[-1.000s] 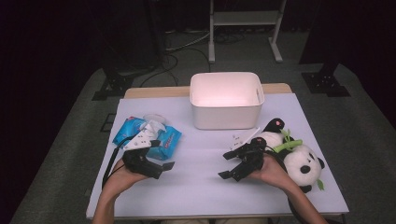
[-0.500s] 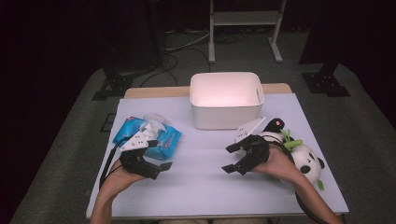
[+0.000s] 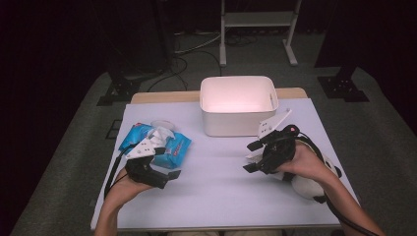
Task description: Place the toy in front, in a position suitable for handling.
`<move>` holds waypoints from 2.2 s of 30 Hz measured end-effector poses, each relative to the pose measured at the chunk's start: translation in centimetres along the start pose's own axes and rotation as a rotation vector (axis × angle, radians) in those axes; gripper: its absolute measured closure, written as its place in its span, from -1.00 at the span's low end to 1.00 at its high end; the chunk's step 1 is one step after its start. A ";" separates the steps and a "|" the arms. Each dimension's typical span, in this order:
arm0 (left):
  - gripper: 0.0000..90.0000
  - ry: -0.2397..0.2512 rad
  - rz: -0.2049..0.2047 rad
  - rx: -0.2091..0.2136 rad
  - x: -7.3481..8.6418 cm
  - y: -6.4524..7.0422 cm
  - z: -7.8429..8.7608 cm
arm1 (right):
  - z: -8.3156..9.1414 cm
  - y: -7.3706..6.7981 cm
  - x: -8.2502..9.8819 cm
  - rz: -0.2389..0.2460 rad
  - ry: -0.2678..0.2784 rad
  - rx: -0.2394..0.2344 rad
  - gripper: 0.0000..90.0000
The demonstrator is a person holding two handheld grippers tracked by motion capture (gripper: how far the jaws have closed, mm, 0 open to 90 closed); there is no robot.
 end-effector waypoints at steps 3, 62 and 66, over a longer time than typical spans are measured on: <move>-0.95 -0.002 -0.005 0.001 -0.1 0.1 0.0 | 0.8 0.2 0.2 0.000 -0.009 0.015 -0.48; -0.95 0.006 0.003 -0.003 -0.1 0.0 0.1 | 9.4 5.6 10.1 -0.211 -0.085 0.168 -0.29; -0.95 0.003 0.002 -0.004 -0.1 0.0 0.1 | 9.5 5.8 10.6 -0.217 -0.087 0.169 -0.25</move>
Point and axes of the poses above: each handheld gripper's, and its own axes: z roughly backward along the jaws, x roughly out of its underside, y roughly to its right, the point moved 5 cm from there along -z, roughly forward along the jaws, and after that the axes turned 5 degrees about -y, right-handed, at the moved point
